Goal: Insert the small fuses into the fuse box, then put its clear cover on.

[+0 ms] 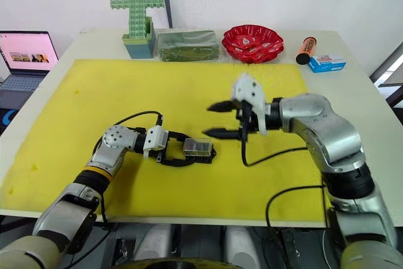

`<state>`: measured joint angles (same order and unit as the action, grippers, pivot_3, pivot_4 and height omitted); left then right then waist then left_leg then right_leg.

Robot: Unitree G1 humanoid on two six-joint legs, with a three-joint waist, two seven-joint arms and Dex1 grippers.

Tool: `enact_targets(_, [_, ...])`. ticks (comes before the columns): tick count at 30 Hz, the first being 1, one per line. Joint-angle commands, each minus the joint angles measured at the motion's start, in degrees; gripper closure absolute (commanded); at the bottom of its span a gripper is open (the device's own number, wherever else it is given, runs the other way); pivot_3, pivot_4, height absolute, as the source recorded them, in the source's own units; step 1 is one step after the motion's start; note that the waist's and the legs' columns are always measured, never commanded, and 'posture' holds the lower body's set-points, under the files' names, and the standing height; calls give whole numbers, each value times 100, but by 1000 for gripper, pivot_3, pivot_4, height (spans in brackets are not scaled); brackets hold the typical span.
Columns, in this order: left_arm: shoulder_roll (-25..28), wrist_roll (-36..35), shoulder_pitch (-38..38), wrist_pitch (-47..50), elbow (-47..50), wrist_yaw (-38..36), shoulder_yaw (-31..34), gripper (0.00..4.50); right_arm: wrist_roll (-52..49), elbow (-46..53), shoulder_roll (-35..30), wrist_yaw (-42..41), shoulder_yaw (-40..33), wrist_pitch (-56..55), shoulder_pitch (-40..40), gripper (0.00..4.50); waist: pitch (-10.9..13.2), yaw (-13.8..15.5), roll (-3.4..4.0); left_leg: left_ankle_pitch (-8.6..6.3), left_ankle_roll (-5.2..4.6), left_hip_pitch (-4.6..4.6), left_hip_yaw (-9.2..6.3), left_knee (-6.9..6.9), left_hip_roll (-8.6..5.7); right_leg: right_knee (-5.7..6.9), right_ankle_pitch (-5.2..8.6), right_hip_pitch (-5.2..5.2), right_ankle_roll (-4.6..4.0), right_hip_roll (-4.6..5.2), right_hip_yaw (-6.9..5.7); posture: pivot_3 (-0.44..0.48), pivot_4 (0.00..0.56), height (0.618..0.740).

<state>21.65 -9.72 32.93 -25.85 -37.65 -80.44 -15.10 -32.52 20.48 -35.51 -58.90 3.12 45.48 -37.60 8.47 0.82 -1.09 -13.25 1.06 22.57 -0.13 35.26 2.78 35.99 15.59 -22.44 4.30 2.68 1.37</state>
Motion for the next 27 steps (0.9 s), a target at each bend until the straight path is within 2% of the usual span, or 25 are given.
enact_targets(1, [24,288,-24,17,-268,67,-95,1708,-234,132,189,261,-130,42,-237,2770,0,4,0,0,0,0,-2,0,1,-1,0,1,0,2,-2,0,150,740])
enact_targets(6, [20,297,-7,5,-278,46,-107,1708,-159,45,393,444,109,-68,-220,4474,0,-3,0,0,0,2,2,-1,-1,-2,0,-1,-1,14,-2,0,150,740])
enact_targets(10, [4,292,-3,17,-267,33,-119,1708,492,-285,306,367,1022,-466,801,4474,-8,3,-14,0,0,1,-5,-3,1,-7,4,2,-8,15,-9,0,150,740])
enact_targets(14, [-40,327,2,2,-279,41,-152,1708,1452,-1560,-62,-181,1889,-1620,1669,4474,-25,-17,24,0,0,8,7,-1,-7,-7,4,-2,-9,26,-5,0,150,740])
enact_targets(16, [-45,338,-4,20,-270,41,-143,1708,1459,-2034,7,-167,1746,-1769,1643,4474,-63,-28,25,-1,-2,-21,18,-1,-10,-13,5,16,-7,24,0,0,150,740])
enact_targets(18, [-28,327,-29,46,-242,43,-131,1708,1221,-2032,94,-150,1481,-1676,1448,4474,-73,-22,13,-2,0,-29,0,-2,-4,-24,5,13,-7,14,-12,0,150,740])
enact_targets(27, [22,321,-135,103,-104,81,-114,1708,51,-404,491,216,701,-495,902,4474,-61,-8,31,-2,0,11,-1,-5,-1,-15,3,-4,-9,16,-10,0,150,740])
